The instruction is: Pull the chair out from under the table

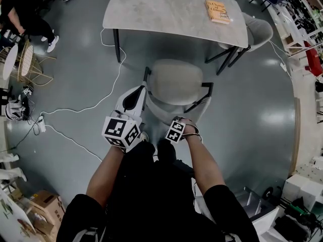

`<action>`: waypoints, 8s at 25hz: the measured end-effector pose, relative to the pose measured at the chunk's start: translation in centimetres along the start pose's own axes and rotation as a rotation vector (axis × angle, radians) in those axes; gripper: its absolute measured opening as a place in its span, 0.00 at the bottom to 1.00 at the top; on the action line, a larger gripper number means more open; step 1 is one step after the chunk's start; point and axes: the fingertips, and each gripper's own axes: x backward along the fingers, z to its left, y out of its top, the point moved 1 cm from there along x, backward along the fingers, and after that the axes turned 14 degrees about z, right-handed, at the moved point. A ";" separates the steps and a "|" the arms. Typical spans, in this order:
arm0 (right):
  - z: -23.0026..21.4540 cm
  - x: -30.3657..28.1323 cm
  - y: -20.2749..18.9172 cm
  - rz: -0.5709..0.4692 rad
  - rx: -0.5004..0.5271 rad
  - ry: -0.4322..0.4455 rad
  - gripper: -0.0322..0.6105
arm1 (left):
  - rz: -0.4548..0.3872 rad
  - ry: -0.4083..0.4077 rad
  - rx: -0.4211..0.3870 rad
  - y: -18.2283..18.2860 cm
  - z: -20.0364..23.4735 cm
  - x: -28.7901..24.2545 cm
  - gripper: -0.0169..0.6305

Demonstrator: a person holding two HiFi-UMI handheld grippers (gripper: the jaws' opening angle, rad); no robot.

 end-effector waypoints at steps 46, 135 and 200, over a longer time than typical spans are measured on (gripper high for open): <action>3.1 0.2 -0.4 0.010 -0.003 -0.001 0.14 | 0.023 0.023 0.020 -2.6 -0.8 4.7 0.04; 10.1 3.9 -1.5 -0.024 -0.088 0.070 0.29 | 0.007 -0.011 0.032 -3.4 -3.9 5.0 0.04; -6.8 43.2 -9.9 -1.150 -1.161 -0.500 0.07 | -0.059 -0.034 -0.024 1.1 -8.0 6.5 0.04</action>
